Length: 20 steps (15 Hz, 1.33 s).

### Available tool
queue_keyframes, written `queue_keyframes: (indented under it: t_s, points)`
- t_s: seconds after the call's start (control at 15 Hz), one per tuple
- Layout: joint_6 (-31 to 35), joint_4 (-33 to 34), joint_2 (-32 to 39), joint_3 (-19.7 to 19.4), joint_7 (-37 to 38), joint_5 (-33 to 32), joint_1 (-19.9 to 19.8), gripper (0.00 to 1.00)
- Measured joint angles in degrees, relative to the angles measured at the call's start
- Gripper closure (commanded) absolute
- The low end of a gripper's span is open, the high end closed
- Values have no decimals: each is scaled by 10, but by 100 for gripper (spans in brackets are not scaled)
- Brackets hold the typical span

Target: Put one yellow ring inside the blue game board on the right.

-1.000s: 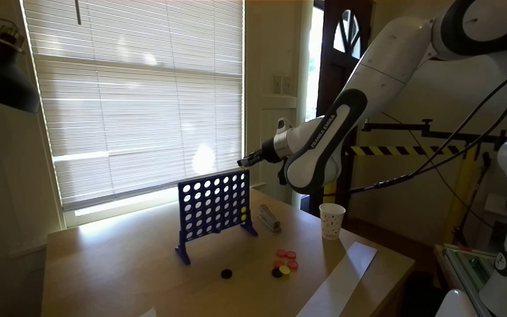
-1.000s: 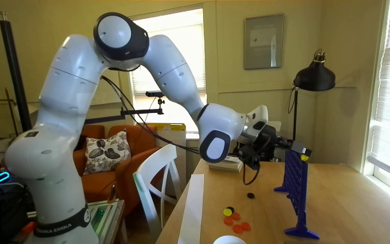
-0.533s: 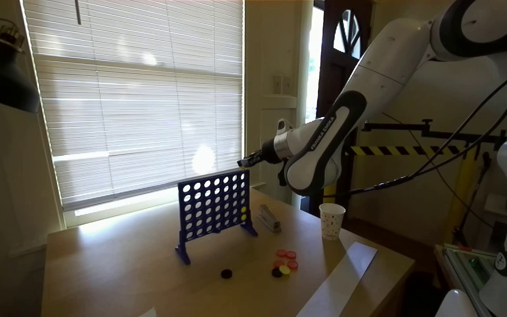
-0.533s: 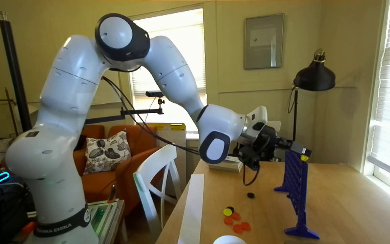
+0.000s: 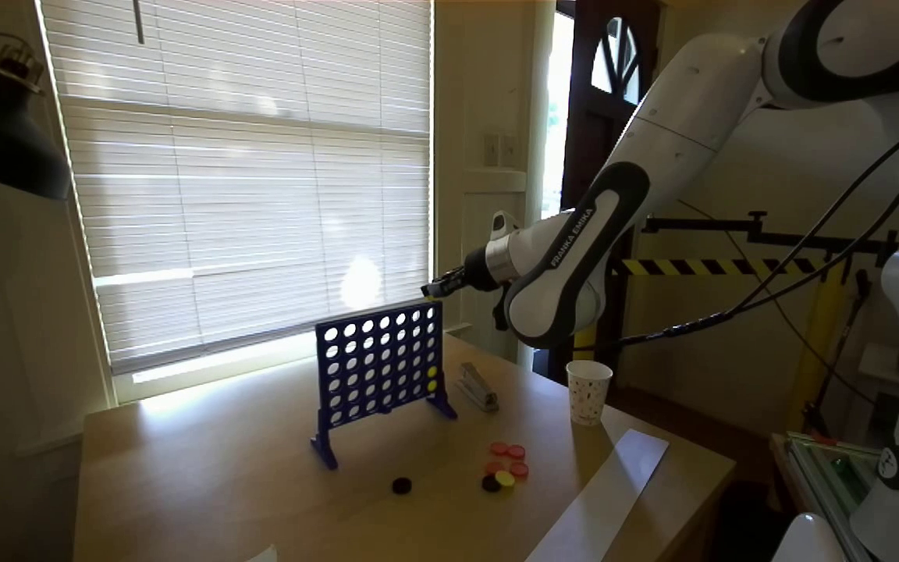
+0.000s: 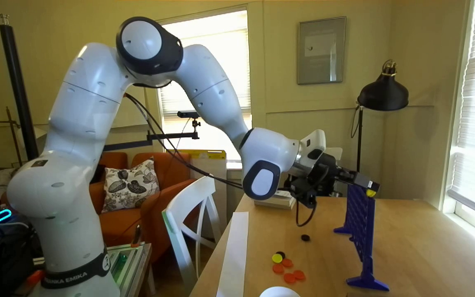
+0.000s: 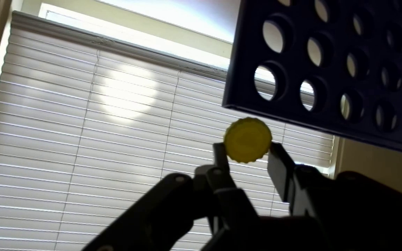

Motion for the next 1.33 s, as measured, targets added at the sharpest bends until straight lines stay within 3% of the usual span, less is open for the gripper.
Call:
queue_keyframes:
  t_s: [1.33]
  points:
    - [0, 0, 5, -18, 0, 0, 15, 91]
